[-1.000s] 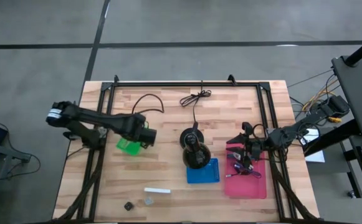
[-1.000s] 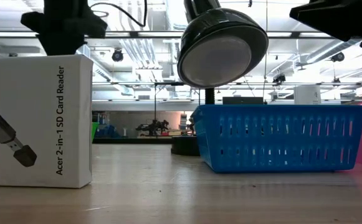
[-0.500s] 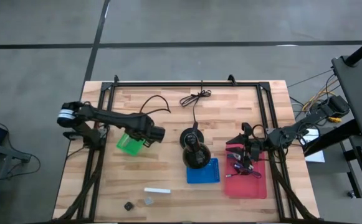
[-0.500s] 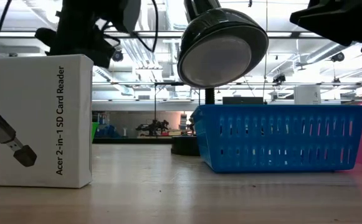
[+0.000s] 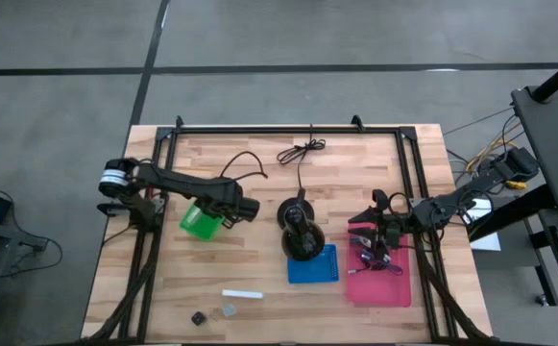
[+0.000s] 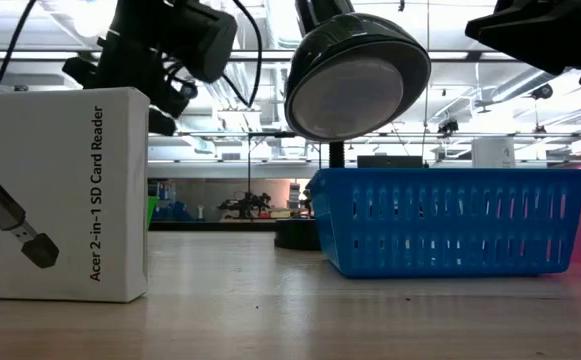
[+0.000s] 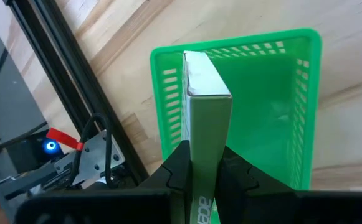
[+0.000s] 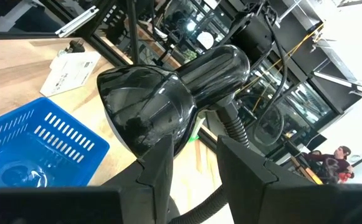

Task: Pick and place items into bin
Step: Put the left card reader box into the green bin, then put the white card reader box into the green bin

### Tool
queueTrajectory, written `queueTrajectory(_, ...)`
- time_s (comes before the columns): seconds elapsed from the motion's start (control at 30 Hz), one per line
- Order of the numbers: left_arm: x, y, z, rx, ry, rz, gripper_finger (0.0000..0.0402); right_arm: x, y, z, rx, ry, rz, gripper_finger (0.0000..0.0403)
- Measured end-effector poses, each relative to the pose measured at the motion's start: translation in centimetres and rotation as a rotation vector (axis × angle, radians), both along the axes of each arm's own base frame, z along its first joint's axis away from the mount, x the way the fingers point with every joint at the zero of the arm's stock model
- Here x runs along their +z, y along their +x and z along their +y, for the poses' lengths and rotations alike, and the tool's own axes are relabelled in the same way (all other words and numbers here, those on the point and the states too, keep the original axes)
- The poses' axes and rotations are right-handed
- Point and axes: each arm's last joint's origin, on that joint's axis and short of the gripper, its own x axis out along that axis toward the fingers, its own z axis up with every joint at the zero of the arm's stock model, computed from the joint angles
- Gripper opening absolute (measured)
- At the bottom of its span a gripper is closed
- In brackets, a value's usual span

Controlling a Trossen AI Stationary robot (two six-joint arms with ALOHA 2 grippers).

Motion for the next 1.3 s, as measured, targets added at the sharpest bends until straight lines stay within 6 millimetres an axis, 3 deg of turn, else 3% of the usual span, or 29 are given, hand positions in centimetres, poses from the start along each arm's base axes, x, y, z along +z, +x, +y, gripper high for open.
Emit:
queueTrajectory(0.23,-1.7,0.8,0.0,-0.044,-0.014,0.084,0.0023,0.0,0.0,0.0,0.000,0.000,0.000,0.0111)
queueTrajectory(0.6,-1.8,1.0,0.0,-0.113,-0.044,0.110,0.0093,0.0,0.0,0.0,0.000,0.000,0.000,0.0111)
queueTrajectory(0.93,0.4,0.6,0.1,-0.145,-0.058,0.035,0.0108,0.0,0.0,0.0,0.000,0.000,-0.001,0.0111)
queueTrajectory(1.2,4.8,-0.1,0.0,-0.140,-0.075,-0.093,0.0109,0.0,0.0,0.0,0.000,0.000,0.000,0.0111)
queueTrajectory(1.3,6.4,-0.1,-0.1,-0.255,-0.102,-0.164,0.0109,0.0,0.0,0.0,0.000,0.000,0.000,0.0111)
